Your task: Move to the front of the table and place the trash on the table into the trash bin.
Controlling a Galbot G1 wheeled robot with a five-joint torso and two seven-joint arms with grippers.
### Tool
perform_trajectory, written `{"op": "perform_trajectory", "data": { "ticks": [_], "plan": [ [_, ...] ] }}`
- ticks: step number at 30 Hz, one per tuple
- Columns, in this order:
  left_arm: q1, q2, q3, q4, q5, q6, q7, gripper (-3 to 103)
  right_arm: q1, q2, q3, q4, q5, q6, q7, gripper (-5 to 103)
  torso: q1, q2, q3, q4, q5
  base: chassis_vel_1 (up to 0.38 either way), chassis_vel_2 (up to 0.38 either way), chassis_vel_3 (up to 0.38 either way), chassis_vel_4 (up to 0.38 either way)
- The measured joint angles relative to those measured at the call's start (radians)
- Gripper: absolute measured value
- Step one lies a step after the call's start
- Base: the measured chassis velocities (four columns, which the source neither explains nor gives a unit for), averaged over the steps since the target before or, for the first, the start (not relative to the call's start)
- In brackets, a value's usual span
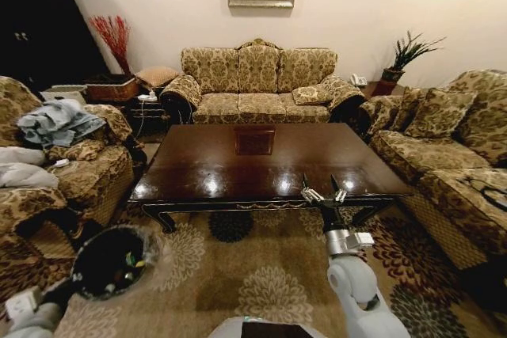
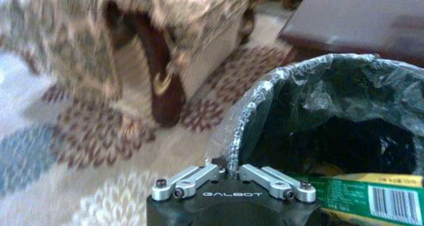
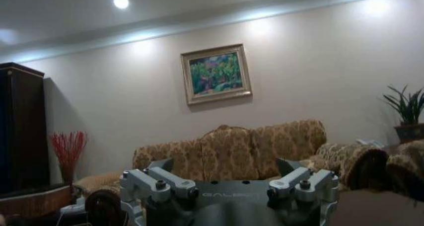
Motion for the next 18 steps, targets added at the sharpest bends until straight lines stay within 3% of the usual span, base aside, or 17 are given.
{"op": "perform_trajectory", "data": {
  "ticks": [1, 3, 4, 6, 13, 15, 18],
  "plan": [
    [0.0, 0.0, 0.0, 0.0, 0.0, 0.0, 0.0, 0, 0.0, 0.0, 0.0, 0.0, 0.0, 0.0, 0.0, 100, 0.0, 0.0, 0.0, 0.0, 0.0, 0.0, 0.0, 0.0, 0.0],
    [-0.069, 0.001, 0.046, 0.145, 0.004, -0.044, -0.05, 0, -0.01, -0.007, 0.005, 0.002, 0.001, 0.005, 0.0, 100, 0.001, 0.0, 0.0, -0.0004, 0.0004, 0.0, 0.0, 0.0, 0.0],
    [-0.069, 0.001, 0.046, 0.145, 0.004, -0.044, -0.05, 0, -0.01, -0.007, 0.005, 0.002, 0.001, 0.005, 0.0, 100, 0.001, 0.0, 0.0, -0.0004, 0.0004, 0.0, 0.0, 0.0, 0.0],
    [-0.118, 0.001, 0.068, 0.255, 0.001, -0.076, -0.06, 0, -0.017, -0.012, 0.013, 0.004, 0.004, 0.005, 0.002, 100, 0.001, 0.0, 0.0, -0.0002, -0.0001, 0.0, 0.0, 0.0, 0.0],
    [-0.246, 0.006, 0.091, 0.583, -0.012, -0.16, -0.035, 0, -0.027, -0.004, -0.007, -0.001, -0.001, 0.004, 0.01, 100, 0.0, 0.0, 0.0, 0.0002, 0.0005, 0.0, 0.0, 0.0, 0.0],
    [-0.256, 0.007, 0.092, 0.612, -0.015, -0.163, -0.031, 0, -0.029, -0.002, -0.008, -0.001, -0.003, 0.003, 0.011, 100, 0.0, 0.0, 0.0, 0.0004, 0.0004, 0.0, 0.0, 0.0, 0.0],
    [-0.306, 0.015, 0.092, 0.749, -0.027, -0.193, 0.017, 0, -0.038, -0.001, -0.004, -0.001, -0.009, 0.001, 0.019, 100, 0.0, 0.0, 0.0, 0.0, 0.0003, 0.0, 0.0, 0.0, 0.0]
  ]
}}
